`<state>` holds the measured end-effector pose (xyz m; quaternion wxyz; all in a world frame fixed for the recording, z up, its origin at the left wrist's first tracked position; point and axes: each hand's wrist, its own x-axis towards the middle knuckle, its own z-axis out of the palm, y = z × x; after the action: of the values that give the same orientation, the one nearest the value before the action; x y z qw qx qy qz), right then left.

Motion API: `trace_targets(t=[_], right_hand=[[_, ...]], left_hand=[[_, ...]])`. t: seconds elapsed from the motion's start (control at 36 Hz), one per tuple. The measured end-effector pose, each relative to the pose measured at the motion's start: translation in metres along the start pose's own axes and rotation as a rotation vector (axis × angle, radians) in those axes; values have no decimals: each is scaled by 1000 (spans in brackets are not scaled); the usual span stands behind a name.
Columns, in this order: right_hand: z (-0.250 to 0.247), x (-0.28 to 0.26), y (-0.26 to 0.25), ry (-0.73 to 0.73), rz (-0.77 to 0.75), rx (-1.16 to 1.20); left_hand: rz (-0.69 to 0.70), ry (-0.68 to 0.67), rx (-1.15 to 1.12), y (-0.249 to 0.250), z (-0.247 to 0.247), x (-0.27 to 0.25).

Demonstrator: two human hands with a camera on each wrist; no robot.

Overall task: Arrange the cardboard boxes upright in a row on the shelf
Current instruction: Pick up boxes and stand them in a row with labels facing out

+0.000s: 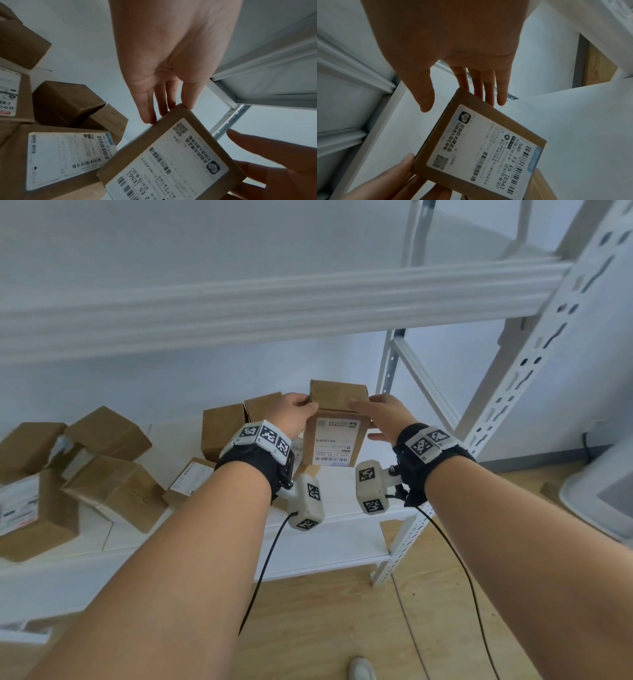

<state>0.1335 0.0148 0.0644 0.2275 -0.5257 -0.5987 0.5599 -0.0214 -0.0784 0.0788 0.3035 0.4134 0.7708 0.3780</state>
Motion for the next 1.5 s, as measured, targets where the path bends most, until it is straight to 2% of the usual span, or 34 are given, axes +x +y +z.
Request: trace_targets(t=[0.11,0.25,0.36,0.44,0.58,0.72,0.81,0.89,0.97,1.06,1.11,1.28,1.42,1.5], right_hand=[[1,-7,4,-41,-18,-50],[-1,-16,7,7,-33,-16],[-5,-24,3,29,-46,-22],[-6,-29,2,2,-80,-60],[-9,-32,3,-15,-87,-59],[-10,-30,19,98,-7,-181],[-11,-30,34,101,130,-89],[-10,-32,42,-9,254,138],[-11,-32,41,-85,260,302],[-17,-28,38,-76,224,357],[-22,-26,36,-71,206,339],[-27,-20,35,-110,114,35],[-25,-19,37,-189,109,-13],[-26,-15,45,-159,134,35]], left_hand=[[-49,-12,-146,-4,0,-5],[-112,-42,-198,-3,-4,-12],[-142,-207,-147,-4,-3,-14],[-143,-263,-49,-2,-1,-18],[-130,-190,1,-1,3,-19],[-162,-96,-211,-3,2,-20],[-176,-75,-343,0,2,-24],[-256,-76,-415,5,4,-28],[-322,-97,-339,6,8,-31],[-357,-138,-266,3,8,-33],[-329,-158,-208,2,7,-34],[-169,-2,-92,3,7,-23],[-60,-173,124,7,17,-22],[-52,-181,157,3,28,-21]])
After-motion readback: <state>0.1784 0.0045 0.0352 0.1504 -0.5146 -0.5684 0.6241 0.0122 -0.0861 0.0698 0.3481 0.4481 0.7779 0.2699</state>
